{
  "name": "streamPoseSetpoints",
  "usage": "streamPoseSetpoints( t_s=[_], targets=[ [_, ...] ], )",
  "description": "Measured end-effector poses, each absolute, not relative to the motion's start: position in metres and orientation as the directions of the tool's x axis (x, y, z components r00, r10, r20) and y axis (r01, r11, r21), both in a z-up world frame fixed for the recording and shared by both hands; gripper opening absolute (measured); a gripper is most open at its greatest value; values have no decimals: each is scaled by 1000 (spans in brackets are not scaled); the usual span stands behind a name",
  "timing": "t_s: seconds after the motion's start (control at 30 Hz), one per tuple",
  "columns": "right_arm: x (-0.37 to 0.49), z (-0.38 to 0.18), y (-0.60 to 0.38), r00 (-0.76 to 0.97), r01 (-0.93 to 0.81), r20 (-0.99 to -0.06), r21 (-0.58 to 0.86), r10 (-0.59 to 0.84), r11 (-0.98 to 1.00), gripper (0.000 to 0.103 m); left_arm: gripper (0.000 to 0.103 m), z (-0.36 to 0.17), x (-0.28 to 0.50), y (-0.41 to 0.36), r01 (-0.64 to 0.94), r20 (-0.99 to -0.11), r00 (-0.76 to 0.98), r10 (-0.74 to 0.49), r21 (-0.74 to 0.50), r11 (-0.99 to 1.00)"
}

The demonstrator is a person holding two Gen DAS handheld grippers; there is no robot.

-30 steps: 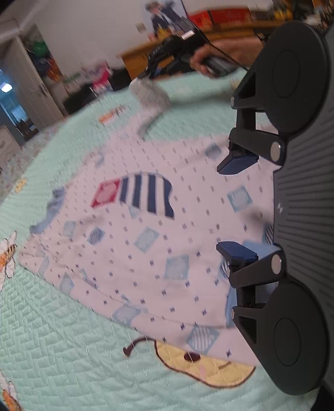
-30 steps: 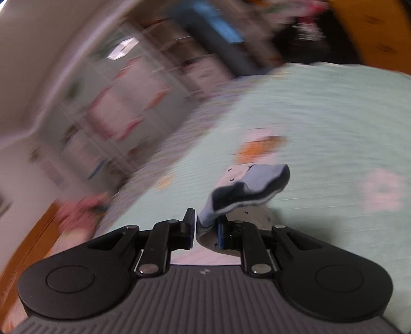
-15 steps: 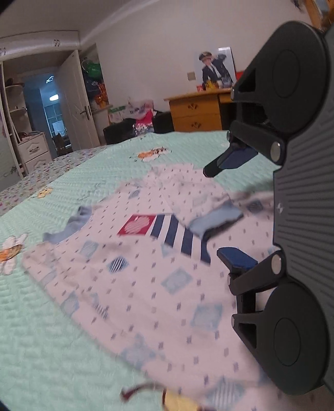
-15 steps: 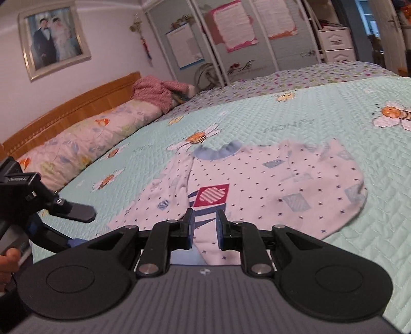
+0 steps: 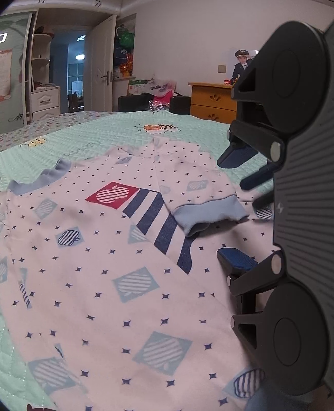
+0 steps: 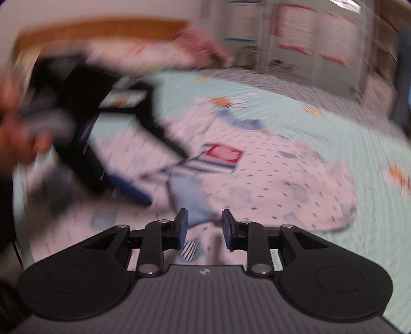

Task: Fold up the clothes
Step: 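Grasp the blue cuff with the left gripper while the right gripper releases it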

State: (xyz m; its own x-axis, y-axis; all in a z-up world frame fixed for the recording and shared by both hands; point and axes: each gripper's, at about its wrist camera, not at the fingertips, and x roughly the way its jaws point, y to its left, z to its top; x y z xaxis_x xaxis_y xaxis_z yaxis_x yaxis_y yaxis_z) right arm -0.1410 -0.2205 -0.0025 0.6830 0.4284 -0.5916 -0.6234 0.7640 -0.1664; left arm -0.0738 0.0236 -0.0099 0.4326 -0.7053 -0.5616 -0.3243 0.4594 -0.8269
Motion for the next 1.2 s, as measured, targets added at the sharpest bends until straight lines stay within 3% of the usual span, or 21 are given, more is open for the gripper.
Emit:
streamPoseSetpoints(
  t_s=[0.07,0.13,0.43,0.57,0.63,0.8,0.9,1.07,1.2],
  targets=[
    [-146,-6,-206,703,-642,-605,-313,374,700,38,71,-9,-76,25,-324,-558,429,-710,-829,455],
    [-150,-7,-198,717,-654,-604,-409,349,637,48,72,-10,-78,27,-331,-559,425,-712,-828,453],
    [-145,-9,-181,693,-711,-614,-495,377,499,51,74,-14,-74,23,-361,-555,411,-723,-828,430],
    [-134,-7,-181,684,-707,-619,-428,387,563,48,76,-14,-72,21,-364,-548,411,-729,-831,420],
    [-134,-6,-182,681,-707,-618,-414,393,574,37,76,-14,-71,19,-368,-543,408,-734,-833,412],
    [-142,-7,-179,699,-698,-598,-449,393,558,27,77,-15,-68,13,-374,-531,416,-738,-840,394],
    [-136,0,-187,684,-694,-591,-347,427,631,21,77,-16,-68,11,-383,-528,426,-735,-841,382],
    [-112,14,-223,635,-630,-558,27,535,776,20,78,-15,-61,2,-377,-525,453,-721,-845,379],
    [-107,15,-239,624,-592,-539,147,566,793,20,78,-12,-52,-10,-354,-525,477,-705,-849,392]
  ],
)
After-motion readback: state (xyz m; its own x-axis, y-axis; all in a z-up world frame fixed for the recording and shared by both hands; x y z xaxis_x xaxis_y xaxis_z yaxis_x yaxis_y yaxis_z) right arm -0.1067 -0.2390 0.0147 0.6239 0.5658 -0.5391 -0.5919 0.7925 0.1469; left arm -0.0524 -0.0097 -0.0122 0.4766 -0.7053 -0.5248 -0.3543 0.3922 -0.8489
